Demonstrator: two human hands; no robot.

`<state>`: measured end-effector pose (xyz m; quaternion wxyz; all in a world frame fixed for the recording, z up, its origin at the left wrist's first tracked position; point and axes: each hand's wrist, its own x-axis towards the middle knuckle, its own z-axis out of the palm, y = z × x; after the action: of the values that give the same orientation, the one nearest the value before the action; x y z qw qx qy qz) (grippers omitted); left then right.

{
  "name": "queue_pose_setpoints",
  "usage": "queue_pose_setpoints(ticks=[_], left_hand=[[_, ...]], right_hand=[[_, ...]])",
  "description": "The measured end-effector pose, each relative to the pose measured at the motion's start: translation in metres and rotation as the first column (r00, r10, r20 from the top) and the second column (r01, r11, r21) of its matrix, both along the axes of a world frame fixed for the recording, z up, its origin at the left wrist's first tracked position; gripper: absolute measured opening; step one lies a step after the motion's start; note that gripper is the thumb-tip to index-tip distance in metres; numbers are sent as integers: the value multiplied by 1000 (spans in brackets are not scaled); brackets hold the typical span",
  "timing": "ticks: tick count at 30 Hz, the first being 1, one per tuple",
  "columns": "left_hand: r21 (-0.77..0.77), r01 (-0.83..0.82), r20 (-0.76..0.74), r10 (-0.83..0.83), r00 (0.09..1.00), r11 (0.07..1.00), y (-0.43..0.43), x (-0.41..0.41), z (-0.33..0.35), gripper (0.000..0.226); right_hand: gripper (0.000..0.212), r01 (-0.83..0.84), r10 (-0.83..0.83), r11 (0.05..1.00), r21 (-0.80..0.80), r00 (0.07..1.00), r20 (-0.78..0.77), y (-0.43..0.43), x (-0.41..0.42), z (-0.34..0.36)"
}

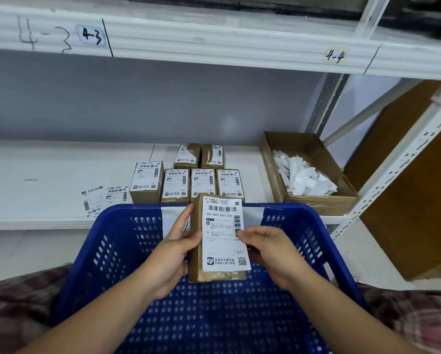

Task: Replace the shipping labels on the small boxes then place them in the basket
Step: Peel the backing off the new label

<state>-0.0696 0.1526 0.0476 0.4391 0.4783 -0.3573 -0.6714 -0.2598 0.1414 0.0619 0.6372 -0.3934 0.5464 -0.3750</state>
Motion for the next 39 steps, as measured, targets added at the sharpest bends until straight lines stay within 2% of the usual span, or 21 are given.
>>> queue_pose_setpoints(ticks=[20, 26, 39], left_hand=[[-4, 5, -8, -5, 1000, 1000, 4, -2, 5, 49], [-45, 16, 40, -15, 999, 999, 5, -2, 5, 68], [-15, 13, 11, -13, 1000, 1000, 5, -2, 6, 64]], right_hand=[[16, 2, -2, 1000, 0, 1000, 6, 3, 2, 3], [16, 6, -6, 1000, -7, 1000, -4, 4, 2, 4], [19, 0, -2, 999, -44, 999, -33, 4, 1, 2]])
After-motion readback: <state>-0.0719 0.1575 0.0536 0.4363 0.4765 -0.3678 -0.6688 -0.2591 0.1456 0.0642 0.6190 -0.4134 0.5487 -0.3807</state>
